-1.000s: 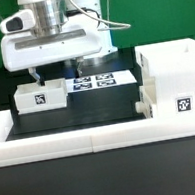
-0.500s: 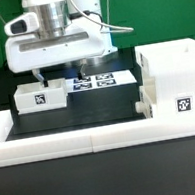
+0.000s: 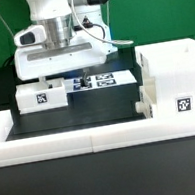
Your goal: Assemble drawer
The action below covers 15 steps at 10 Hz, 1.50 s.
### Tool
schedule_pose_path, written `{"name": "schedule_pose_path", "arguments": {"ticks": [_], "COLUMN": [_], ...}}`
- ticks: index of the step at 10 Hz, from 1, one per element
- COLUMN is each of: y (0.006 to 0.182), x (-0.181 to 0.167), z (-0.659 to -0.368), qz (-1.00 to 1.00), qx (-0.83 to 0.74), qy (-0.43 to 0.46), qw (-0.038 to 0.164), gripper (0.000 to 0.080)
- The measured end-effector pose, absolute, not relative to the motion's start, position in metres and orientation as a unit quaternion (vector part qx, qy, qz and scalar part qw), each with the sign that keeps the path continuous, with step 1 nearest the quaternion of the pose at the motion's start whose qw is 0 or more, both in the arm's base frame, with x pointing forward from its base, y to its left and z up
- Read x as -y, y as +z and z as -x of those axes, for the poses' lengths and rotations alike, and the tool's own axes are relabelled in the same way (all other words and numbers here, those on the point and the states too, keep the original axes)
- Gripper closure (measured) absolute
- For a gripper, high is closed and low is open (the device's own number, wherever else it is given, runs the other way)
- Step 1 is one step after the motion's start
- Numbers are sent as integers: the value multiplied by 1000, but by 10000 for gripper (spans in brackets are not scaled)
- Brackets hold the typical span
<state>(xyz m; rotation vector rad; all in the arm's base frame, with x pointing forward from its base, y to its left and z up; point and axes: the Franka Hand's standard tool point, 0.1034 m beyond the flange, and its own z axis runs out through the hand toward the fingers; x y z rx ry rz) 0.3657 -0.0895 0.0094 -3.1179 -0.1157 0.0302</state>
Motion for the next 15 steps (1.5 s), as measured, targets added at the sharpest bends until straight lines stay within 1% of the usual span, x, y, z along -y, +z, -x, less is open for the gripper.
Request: {"name": "schedule_pose_path", "arguments": {"ticks": [2,7,8,9,10,11,12,15], "y": [6,5,5,5,5,5,5,5], "x": [89,89,89,89,89,89,89,89], "z": [-366,-367,-367,-367,-367,-367,-367,-367], "qz": [999,998,998,998,998,998,998,998], "qx": [41,55,55,55,55,55,55,56], "qy": [6,3,3,3,3,3,3,3], "qw": [9,7,7,7,7,7,7,7], "gripper": [151,160,318,318,531,670,756,756]}}
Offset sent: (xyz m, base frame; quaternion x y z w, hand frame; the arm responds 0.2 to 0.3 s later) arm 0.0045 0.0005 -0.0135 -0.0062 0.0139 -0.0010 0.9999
